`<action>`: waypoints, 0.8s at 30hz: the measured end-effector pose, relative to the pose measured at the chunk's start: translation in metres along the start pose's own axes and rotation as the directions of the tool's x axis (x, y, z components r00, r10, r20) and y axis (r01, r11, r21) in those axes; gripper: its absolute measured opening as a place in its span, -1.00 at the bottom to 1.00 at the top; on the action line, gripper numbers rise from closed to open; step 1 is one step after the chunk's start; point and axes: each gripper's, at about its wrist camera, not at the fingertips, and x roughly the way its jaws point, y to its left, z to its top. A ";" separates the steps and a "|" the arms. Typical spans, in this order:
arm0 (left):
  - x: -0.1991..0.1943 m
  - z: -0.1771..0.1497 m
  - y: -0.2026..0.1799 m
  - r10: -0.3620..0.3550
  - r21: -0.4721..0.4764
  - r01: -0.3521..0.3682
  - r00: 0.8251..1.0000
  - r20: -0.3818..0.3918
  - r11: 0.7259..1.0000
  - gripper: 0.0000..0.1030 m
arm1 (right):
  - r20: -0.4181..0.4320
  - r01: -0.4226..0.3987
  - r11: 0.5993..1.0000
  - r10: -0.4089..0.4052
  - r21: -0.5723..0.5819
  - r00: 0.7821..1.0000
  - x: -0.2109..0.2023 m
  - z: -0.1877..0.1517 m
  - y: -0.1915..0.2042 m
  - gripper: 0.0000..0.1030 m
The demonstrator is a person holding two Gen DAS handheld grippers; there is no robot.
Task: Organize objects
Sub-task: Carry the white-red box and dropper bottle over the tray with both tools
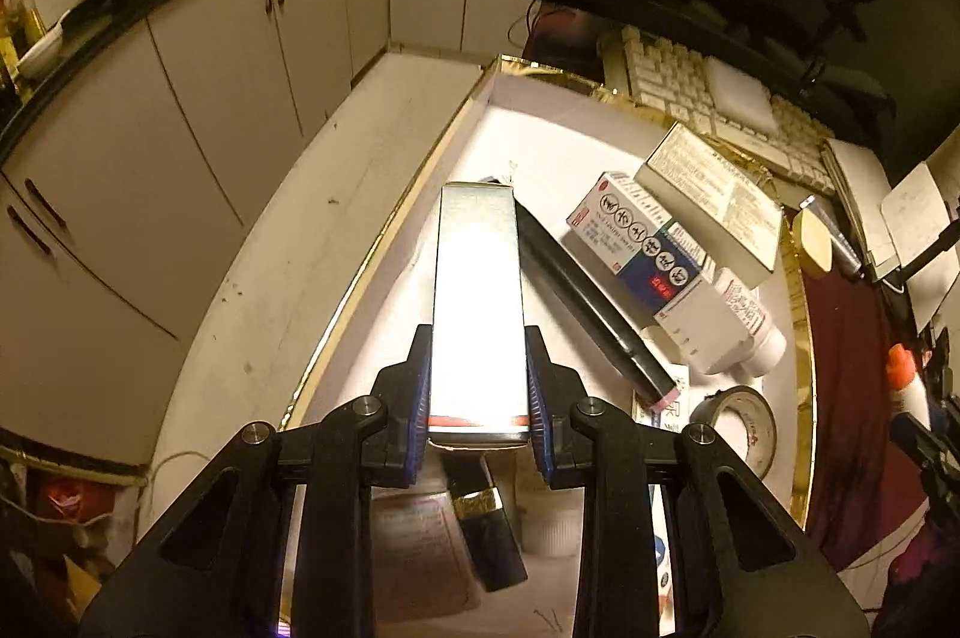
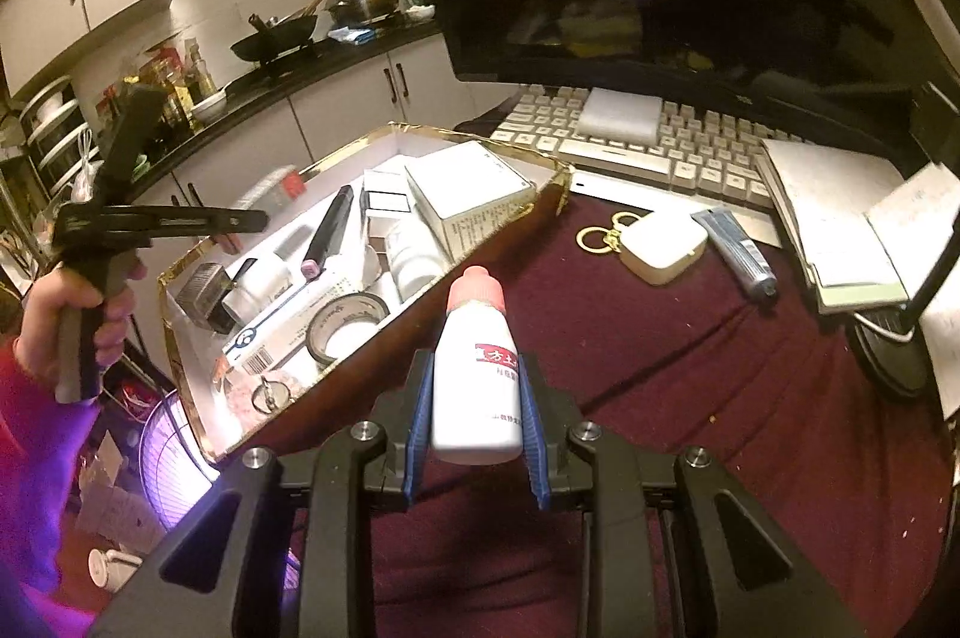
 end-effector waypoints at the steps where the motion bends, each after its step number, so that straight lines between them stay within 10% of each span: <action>1: 0.002 0.000 -0.001 0.005 0.003 -0.005 1.000 -0.007 1.000 -0.48 | -0.003 -0.002 1.000 0.002 -0.010 1.000 0.001 0.003 0.003 -0.49; 24: 0.016 -0.020 0.011 0.019 -0.019 -0.020 0.999 -0.051 1.000 -0.48 | -0.228 -0.345 0.937 0.347 0.050 0.910 0.121 0.098 0.079 -0.49</action>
